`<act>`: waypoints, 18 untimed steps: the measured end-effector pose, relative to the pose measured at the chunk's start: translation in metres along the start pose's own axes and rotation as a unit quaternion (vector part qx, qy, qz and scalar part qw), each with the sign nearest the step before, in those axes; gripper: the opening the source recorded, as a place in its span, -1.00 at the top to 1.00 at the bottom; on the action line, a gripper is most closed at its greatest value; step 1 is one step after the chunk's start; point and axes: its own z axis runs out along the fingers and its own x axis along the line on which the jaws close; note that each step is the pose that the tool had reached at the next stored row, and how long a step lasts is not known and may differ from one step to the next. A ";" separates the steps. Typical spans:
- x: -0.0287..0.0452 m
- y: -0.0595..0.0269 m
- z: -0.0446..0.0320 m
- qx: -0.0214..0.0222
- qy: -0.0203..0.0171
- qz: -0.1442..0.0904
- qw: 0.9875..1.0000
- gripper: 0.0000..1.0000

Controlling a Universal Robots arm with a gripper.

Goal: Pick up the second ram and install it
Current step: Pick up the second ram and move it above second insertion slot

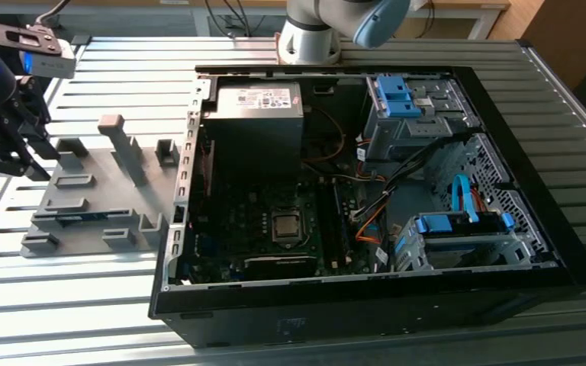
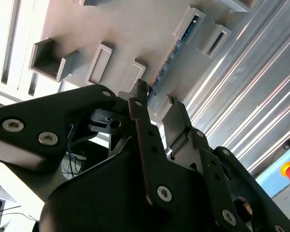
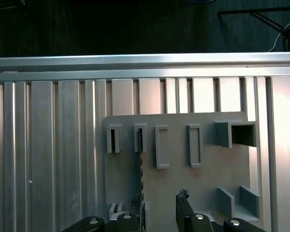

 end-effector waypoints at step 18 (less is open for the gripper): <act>0.0025 -0.0001 0.0156 -0.007 0.000 0.000 1.000 0.18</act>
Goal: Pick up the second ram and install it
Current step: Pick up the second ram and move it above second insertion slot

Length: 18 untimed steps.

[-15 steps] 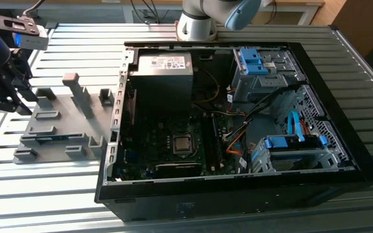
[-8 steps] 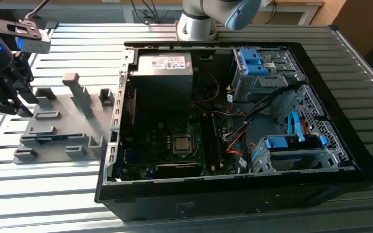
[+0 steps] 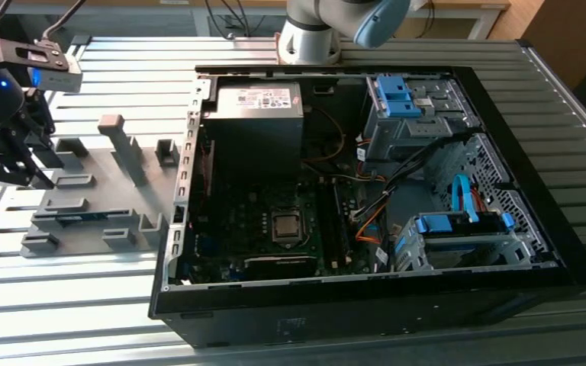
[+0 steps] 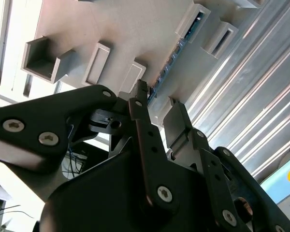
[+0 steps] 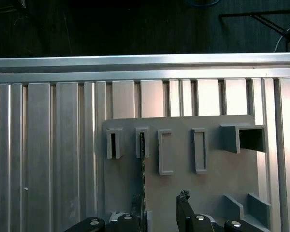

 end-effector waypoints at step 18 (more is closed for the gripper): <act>0.0013 -0.0004 0.0209 -0.001 0.000 0.000 1.000 0.18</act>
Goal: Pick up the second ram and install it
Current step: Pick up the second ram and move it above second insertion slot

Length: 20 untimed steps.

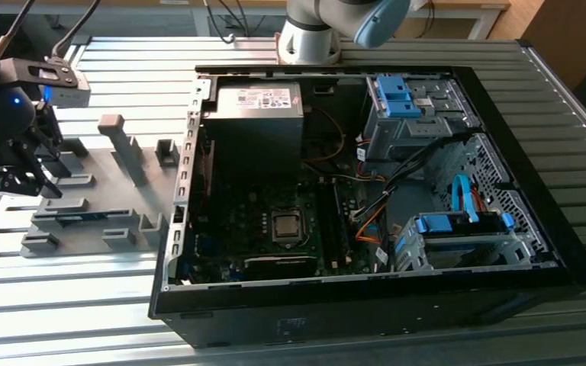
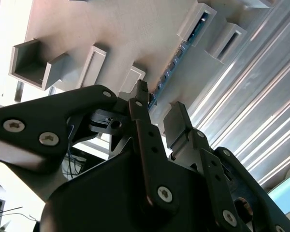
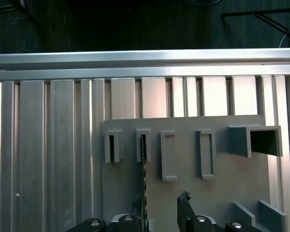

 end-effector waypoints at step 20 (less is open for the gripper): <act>0.0040 -0.0004 0.0222 0.002 0.000 -0.018 1.000 0.18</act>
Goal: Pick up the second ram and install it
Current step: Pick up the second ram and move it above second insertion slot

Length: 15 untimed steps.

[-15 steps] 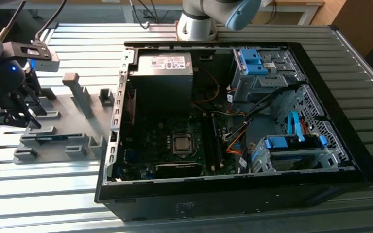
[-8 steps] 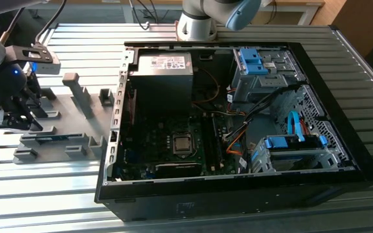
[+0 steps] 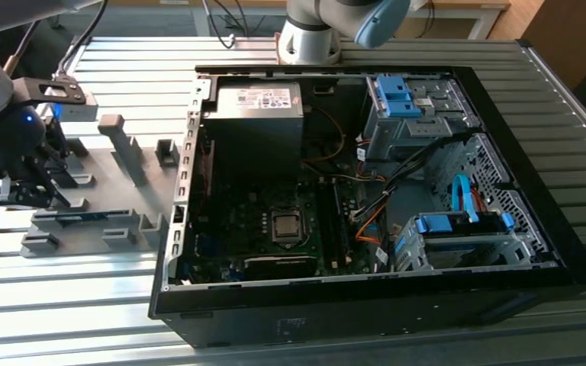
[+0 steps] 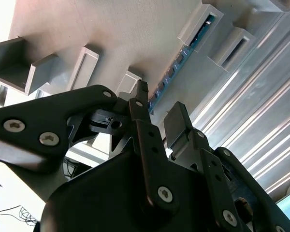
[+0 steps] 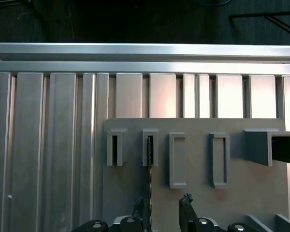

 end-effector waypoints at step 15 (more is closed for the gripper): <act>0.0036 -0.0003 0.0142 0.009 0.000 -0.001 1.000 0.18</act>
